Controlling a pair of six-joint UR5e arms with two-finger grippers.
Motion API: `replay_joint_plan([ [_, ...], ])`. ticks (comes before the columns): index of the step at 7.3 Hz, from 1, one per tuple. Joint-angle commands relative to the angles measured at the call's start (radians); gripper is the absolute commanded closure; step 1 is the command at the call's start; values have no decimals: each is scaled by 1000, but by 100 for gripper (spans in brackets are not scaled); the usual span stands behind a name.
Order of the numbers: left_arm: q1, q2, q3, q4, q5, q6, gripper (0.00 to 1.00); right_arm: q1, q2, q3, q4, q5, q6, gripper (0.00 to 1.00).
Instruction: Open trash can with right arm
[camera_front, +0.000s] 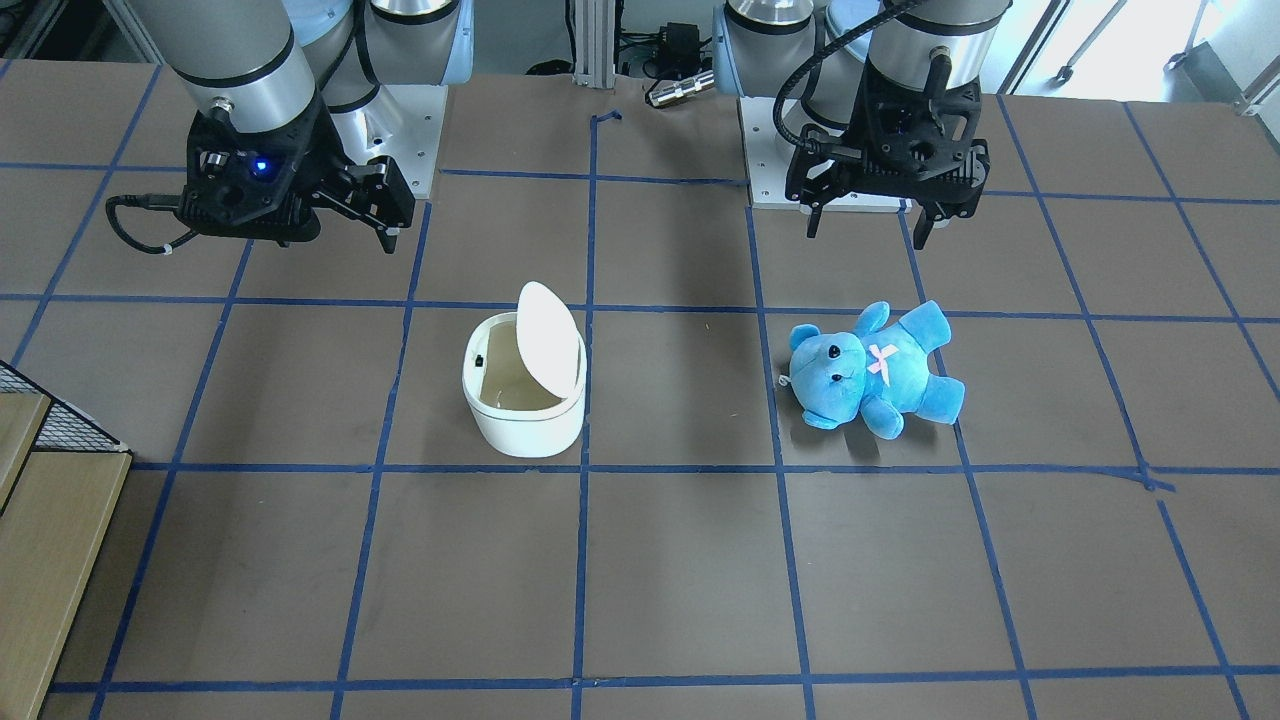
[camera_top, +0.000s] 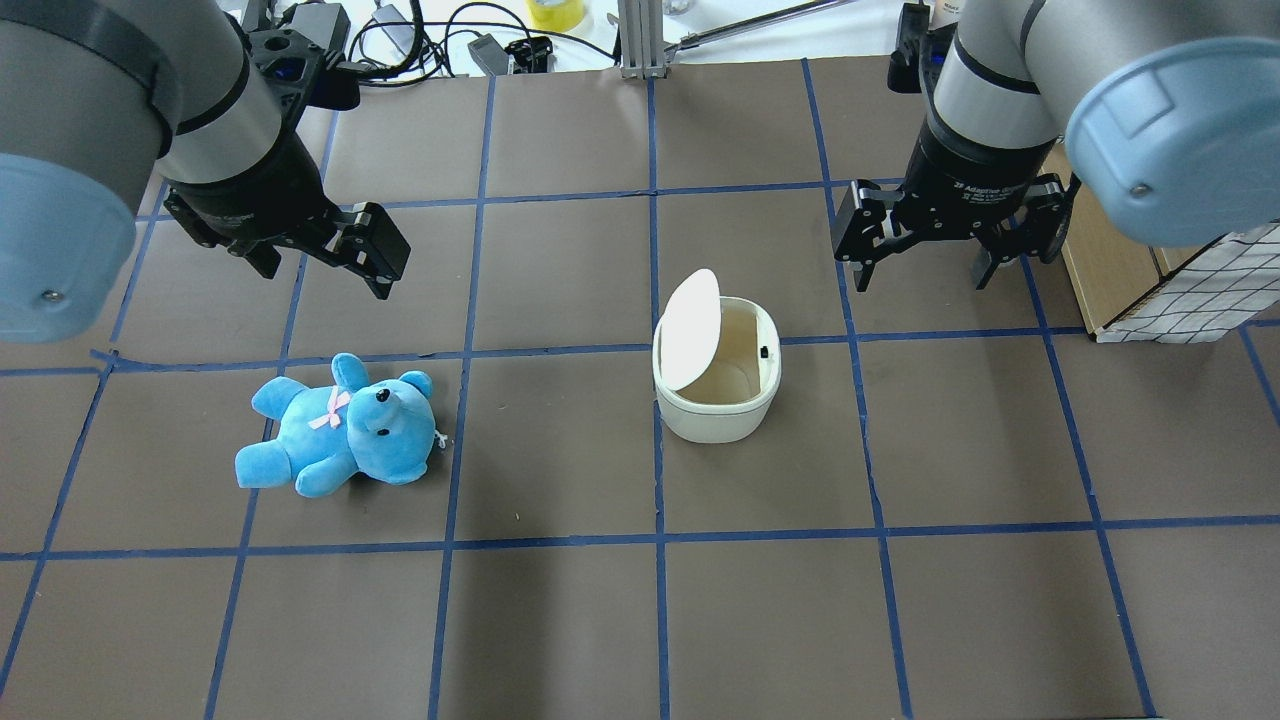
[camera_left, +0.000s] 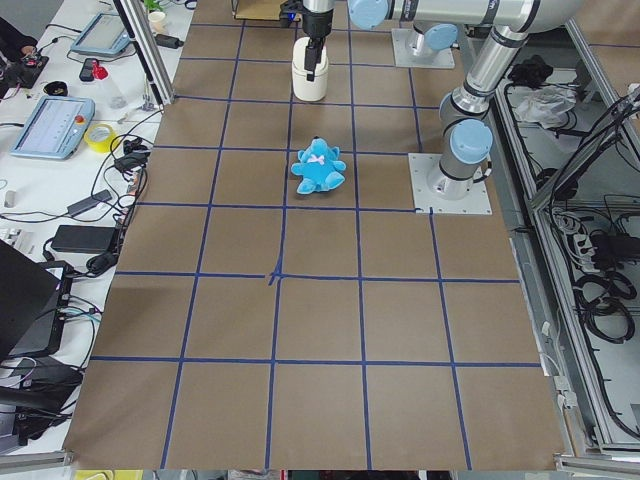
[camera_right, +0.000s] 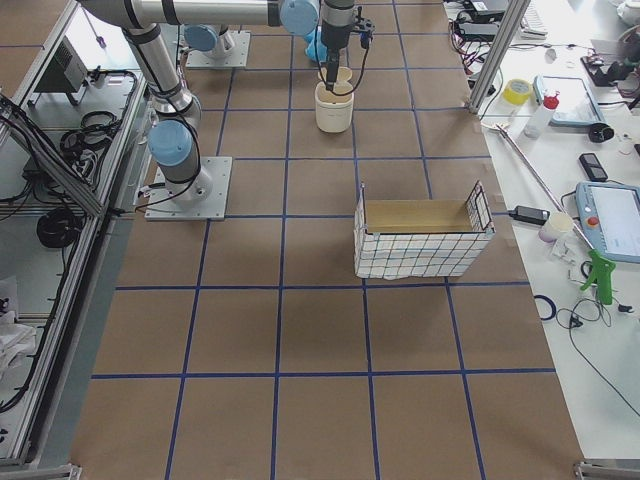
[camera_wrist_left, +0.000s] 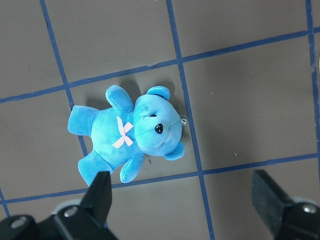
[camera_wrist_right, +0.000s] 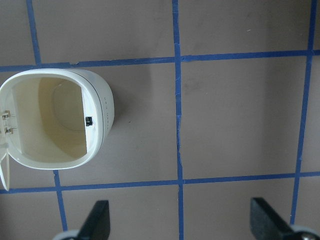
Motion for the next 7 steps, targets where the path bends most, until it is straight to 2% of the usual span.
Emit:
replay_joint_plan([
  [1,0,0,0,0,0,0,0,1,0,1,0,0,0,0],
  [7,0,0,0,0,0,0,0,1,0,1,9,-1,0,0],
])
